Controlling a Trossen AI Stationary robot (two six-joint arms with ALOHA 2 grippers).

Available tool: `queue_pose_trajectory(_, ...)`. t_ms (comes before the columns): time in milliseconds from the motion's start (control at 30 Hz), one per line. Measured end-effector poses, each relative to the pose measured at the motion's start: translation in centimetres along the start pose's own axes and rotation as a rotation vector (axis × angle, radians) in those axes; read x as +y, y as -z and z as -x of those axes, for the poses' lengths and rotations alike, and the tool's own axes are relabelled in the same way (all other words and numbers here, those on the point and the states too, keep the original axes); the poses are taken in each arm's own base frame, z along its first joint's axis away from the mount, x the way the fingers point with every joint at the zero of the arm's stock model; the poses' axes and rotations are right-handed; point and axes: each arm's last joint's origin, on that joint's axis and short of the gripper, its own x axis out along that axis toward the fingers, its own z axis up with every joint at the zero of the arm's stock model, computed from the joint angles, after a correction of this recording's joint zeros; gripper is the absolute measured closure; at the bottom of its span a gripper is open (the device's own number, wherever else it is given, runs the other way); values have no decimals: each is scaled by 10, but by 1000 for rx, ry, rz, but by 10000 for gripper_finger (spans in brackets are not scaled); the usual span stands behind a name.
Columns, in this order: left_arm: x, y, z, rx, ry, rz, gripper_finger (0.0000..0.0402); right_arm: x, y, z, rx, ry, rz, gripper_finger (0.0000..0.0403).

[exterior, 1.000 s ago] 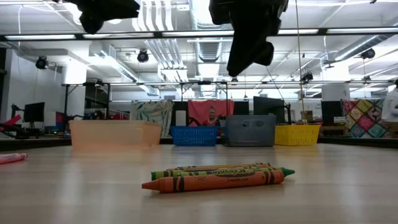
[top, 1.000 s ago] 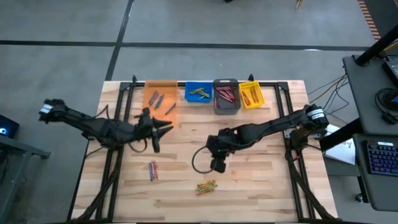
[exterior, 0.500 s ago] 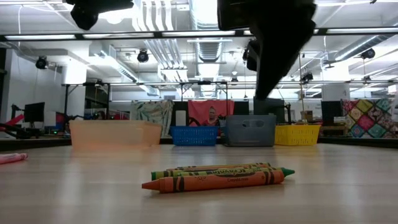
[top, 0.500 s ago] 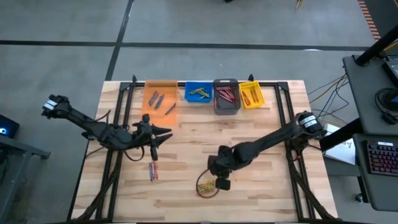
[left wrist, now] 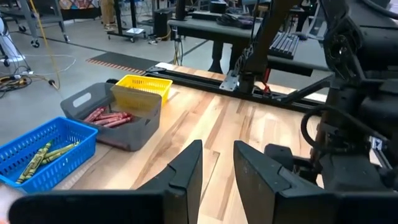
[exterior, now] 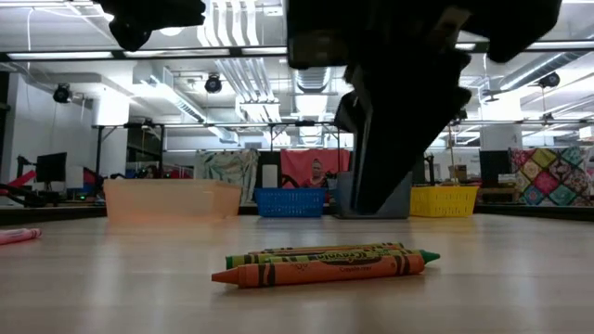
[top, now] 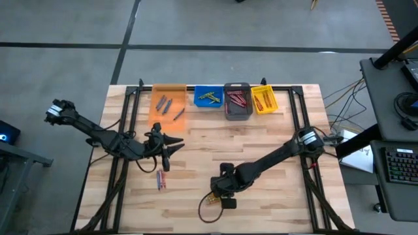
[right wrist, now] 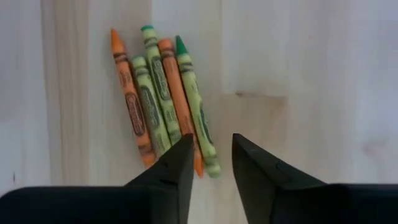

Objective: Sort crayons
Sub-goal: Put the green crayon into the blue bin

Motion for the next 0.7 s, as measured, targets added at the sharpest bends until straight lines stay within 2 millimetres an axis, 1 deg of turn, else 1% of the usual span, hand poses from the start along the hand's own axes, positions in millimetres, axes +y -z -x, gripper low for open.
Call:
queue_pose_trajectory(100,0,0,0,2,2,-2,327,2,-5,-7,5,-6,11,288)
queue_pose_trajectory(267,0,0,1,0,4,0,327,2,-6,-7,7,-4,19,265)
queue_pose_trajectory(433,0,0,1,-1,4,0,327,2,-5,-9,0,-7,13,262)
queue_pose_trajectory(700,0,0,1,0,4,0,327,1,-3,-16,16,0,17,271)
